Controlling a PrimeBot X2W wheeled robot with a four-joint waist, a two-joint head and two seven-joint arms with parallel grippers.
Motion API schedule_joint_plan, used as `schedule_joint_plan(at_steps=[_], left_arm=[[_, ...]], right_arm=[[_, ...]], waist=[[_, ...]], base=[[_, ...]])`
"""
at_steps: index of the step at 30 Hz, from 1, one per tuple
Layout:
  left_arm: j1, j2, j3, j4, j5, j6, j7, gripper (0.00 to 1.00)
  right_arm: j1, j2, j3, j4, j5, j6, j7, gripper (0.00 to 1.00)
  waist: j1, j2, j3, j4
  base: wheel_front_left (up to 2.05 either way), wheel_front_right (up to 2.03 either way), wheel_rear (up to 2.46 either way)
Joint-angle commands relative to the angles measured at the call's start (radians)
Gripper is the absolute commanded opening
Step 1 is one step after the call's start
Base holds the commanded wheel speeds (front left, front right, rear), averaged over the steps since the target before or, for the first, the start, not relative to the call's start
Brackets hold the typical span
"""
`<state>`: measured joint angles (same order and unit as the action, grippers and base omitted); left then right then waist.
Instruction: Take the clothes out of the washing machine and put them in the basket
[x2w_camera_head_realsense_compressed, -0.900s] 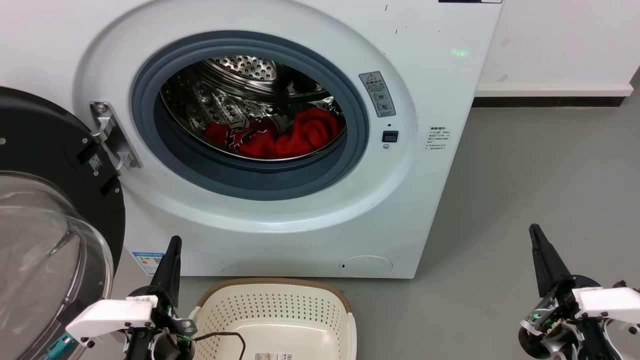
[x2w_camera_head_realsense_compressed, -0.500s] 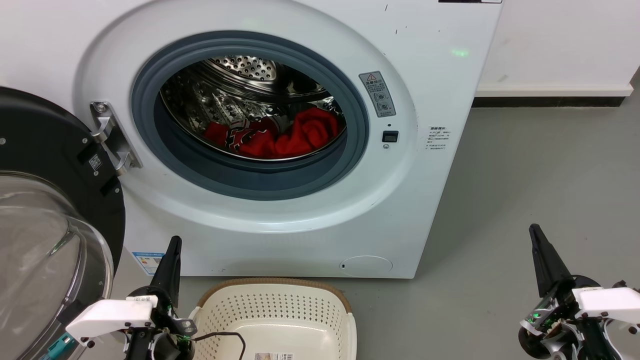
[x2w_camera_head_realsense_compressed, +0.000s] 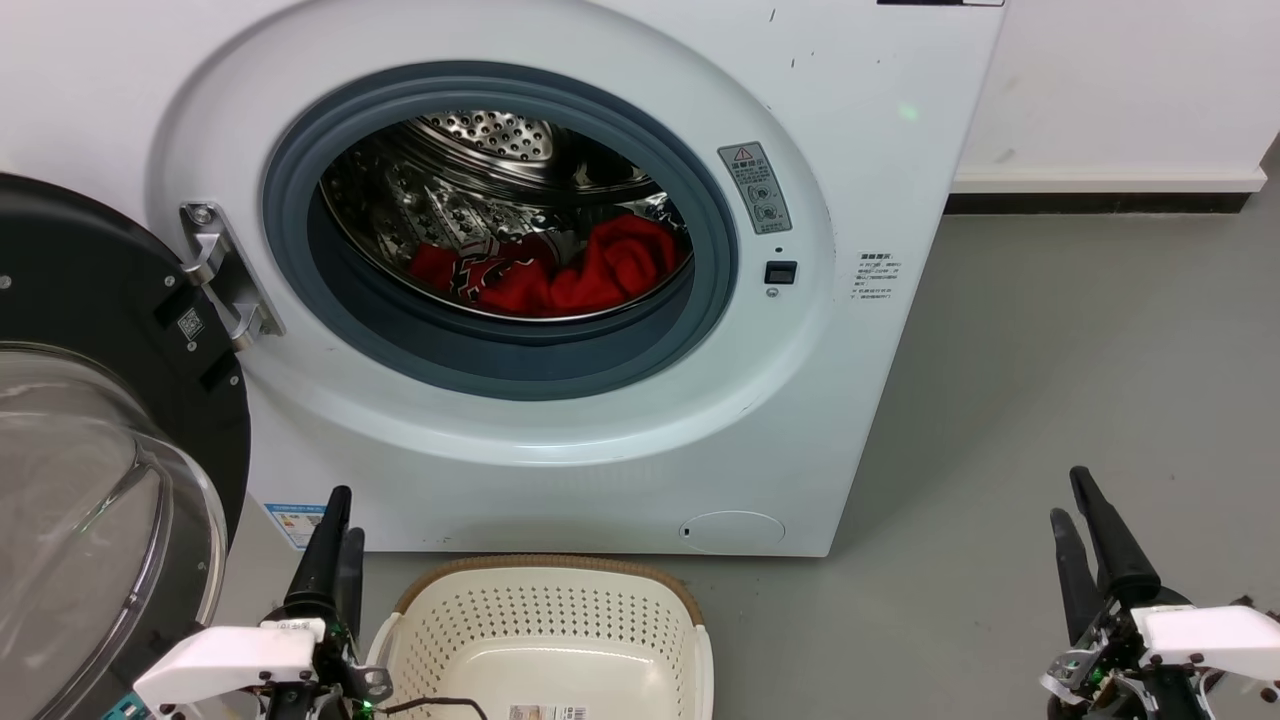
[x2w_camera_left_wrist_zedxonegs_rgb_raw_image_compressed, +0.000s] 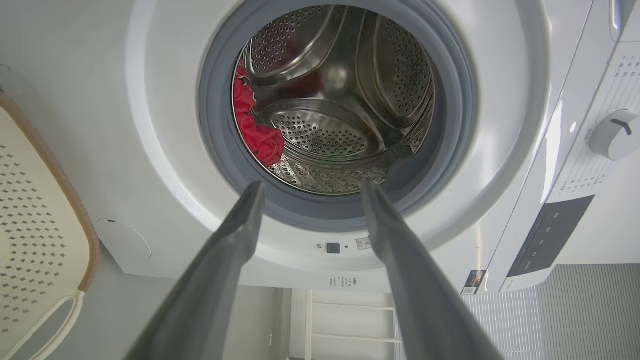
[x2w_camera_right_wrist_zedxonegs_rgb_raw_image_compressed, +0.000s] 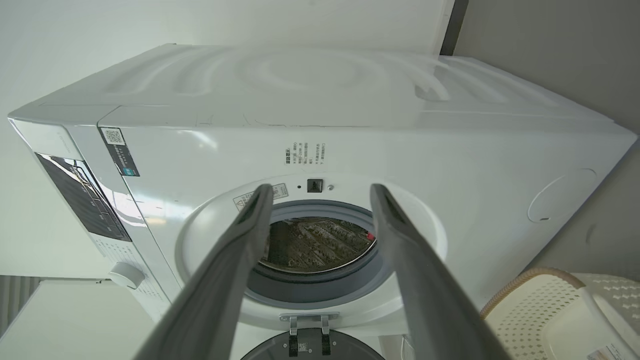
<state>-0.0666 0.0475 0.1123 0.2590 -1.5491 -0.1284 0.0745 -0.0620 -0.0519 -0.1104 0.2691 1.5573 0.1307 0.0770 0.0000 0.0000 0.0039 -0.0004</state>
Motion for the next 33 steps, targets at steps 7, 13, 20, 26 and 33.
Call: schedule_joint_plan(at_steps=[7,13,20,26,33], left_arm=[[-0.004,0.002,-0.001,-0.072,0.157,0.030,-0.038,1.00],[0.007,0.002,-0.019,-0.110,0.284,0.063,-0.065,1.00],[0.018,0.002,-0.044,-0.139,0.430,0.097,-0.093,1.00],[0.029,0.003,-0.066,-0.156,0.561,0.122,-0.119,1.00],[0.042,0.003,-0.076,-0.173,0.664,0.143,-0.144,1.00]], right_arm=[[-0.003,0.000,-0.003,-0.071,-0.178,0.000,-0.039,1.00],[0.008,0.000,0.013,-0.119,-0.347,0.000,-0.065,1.00],[0.022,0.000,0.033,-0.161,-0.529,0.000,-0.094,1.00],[0.038,0.000,0.055,-0.190,-0.685,0.000,-0.121,1.00],[0.052,0.001,0.063,-0.218,-0.800,0.000,-0.145,1.00]], waist=[[0.0000,0.0000,0.002,-0.001],[0.0000,0.0000,0.004,-0.001],[0.0000,0.0000,0.006,-0.002],[0.0000,0.0000,0.008,-0.002],[0.0000,0.0000,0.009,-0.003]], base=[[0.00,0.00,0.00],[0.00,0.00,0.00],[0.00,0.00,0.00],[0.00,0.00,0.00],[0.00,0.00,0.00]])
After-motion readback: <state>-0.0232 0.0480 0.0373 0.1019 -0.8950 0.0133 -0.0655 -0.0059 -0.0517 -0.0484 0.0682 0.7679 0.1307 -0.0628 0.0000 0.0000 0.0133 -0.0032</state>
